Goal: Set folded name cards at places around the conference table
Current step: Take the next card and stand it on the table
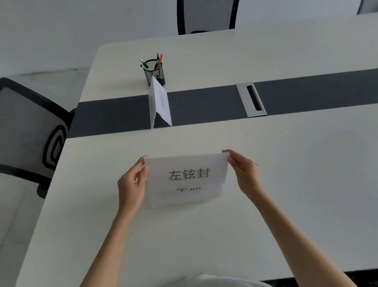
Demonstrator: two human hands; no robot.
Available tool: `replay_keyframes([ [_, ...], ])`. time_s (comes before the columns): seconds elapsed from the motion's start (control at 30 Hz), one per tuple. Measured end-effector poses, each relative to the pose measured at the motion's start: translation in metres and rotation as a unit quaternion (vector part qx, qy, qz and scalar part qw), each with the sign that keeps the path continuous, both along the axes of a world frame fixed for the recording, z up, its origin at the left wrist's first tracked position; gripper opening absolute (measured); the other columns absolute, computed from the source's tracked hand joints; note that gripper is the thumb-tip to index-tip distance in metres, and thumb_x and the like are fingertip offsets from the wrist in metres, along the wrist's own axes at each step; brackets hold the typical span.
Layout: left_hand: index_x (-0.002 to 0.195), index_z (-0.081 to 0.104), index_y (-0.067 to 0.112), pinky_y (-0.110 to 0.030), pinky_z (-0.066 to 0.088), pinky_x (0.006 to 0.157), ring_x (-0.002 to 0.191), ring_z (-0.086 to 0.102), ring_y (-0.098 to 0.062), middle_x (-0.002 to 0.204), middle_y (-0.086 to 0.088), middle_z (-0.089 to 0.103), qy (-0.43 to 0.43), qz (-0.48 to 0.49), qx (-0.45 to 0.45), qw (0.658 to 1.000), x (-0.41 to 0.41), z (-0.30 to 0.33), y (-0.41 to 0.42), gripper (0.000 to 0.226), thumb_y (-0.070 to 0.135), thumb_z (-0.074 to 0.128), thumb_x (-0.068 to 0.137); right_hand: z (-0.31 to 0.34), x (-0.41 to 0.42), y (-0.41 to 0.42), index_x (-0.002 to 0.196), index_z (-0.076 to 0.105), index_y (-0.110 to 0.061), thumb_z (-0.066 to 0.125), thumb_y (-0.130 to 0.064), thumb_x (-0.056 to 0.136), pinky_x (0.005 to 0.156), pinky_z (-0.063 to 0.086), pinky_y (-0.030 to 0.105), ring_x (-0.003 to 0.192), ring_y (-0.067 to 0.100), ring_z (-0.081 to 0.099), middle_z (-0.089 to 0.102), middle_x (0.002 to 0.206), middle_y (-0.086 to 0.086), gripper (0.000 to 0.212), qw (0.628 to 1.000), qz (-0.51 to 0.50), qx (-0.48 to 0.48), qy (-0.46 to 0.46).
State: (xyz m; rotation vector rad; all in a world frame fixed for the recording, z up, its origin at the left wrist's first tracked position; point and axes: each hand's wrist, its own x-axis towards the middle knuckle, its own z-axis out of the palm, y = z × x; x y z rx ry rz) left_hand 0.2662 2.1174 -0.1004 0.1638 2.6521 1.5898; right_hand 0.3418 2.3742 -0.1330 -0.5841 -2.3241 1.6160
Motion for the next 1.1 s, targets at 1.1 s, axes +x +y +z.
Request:
replay_keyframes([
  [1.1,0.06,0.032,0.028,-0.023,0.025,0.062,0.072,0.036,-0.011,0.073,0.005,0.041,-0.358,-0.108,0.102,0.922,-0.003,-0.052,0.273,0.026,0.01,0.047,0.072,-0.064,0.055,0.199,0.132,0.046,-0.015,0.035,-0.004,0.091,0.105,0.038,0.033,0.124,0.02,0.05,0.053,0.135,0.007,0.044,0.955,-0.262,-0.097,-0.104],
])
